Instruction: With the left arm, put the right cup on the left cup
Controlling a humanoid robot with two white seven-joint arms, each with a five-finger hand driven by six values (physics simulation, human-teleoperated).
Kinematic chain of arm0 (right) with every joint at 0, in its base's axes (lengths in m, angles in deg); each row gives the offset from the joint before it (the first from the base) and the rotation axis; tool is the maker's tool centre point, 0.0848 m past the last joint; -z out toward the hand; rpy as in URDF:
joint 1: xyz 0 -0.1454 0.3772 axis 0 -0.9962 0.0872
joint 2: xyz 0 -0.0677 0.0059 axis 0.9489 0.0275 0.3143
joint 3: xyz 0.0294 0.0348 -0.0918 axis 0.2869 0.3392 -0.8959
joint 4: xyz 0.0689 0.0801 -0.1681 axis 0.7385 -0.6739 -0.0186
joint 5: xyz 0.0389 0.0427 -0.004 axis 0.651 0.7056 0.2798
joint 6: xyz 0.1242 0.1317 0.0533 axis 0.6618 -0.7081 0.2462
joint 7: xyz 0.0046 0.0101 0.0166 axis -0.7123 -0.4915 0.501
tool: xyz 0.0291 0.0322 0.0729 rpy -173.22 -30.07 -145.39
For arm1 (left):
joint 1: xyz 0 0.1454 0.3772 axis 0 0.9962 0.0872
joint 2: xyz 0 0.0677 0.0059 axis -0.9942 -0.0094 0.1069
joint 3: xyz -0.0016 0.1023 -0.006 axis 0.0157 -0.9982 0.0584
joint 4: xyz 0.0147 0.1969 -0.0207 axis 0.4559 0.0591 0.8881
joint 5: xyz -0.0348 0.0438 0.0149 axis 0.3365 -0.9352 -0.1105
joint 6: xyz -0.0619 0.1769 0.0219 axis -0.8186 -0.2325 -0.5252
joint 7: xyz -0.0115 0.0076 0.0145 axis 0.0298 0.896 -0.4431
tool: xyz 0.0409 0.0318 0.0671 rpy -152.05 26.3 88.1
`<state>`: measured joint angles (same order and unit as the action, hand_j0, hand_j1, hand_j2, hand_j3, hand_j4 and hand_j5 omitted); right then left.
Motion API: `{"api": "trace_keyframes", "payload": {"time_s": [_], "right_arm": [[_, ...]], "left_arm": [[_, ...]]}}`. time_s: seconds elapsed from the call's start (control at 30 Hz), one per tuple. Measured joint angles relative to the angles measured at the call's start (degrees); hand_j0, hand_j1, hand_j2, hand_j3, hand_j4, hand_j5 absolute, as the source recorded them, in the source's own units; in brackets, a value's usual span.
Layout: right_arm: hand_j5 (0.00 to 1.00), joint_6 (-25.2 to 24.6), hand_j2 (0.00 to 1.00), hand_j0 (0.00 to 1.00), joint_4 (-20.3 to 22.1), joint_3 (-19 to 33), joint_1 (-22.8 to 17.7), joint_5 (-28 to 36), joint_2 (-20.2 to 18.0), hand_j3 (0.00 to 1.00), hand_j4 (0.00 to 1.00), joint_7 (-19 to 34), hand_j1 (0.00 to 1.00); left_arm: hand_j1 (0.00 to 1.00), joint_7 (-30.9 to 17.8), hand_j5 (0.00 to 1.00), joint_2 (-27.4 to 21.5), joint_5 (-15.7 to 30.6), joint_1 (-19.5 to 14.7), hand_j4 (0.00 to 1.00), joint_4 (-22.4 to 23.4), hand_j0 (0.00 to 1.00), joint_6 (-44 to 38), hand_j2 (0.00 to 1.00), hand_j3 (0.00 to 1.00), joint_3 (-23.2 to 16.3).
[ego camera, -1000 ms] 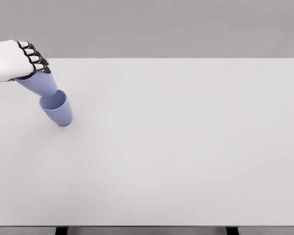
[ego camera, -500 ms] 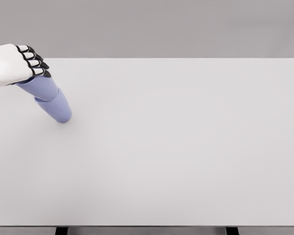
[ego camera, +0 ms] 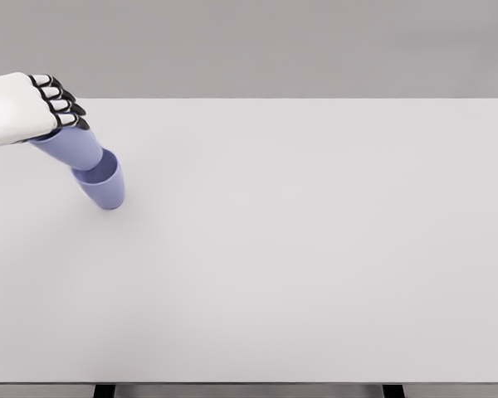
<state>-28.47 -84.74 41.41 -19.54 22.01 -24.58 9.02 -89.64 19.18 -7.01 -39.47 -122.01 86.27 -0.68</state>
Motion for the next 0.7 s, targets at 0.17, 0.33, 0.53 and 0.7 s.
{"api": "trace_keyframes", "payload": {"time_s": [0.17,0.33,0.53,0.7], "right_arm": [[1.00,0.0,1.00,1.00,0.0,0.0,0.0,0.0,0.0,1.00,1.00,0.0,1.00],[1.00,0.0,1.00,1.00,0.0,0.0,0.0,0.0,0.0,1.00,1.00,0.0,1.00],[1.00,0.0,1.00,1.00,0.0,0.0,0.0,0.0,0.0,1.00,1.00,0.0,1.00],[1.00,0.0,1.00,1.00,0.0,0.0,0.0,0.0,0.0,1.00,1.00,0.0,1.00]], "left_arm": [[0.78,-0.3,0.78,0.5,-0.1,1.3,0.78,0.0,0.78,0.0,0.78,0.78,0.1],[0.78,-0.4,0.78,0.9,-0.2,1.1,0.78,0.2,0.78,0.0,0.78,0.78,0.4],[0.78,-0.5,0.78,1.2,-0.1,1.1,0.78,0.9,0.78,0.0,0.78,0.78,0.8],[0.78,-0.5,0.78,1.8,-0.2,1.1,0.78,1.4,0.78,0.0,0.78,0.78,0.9]]}}
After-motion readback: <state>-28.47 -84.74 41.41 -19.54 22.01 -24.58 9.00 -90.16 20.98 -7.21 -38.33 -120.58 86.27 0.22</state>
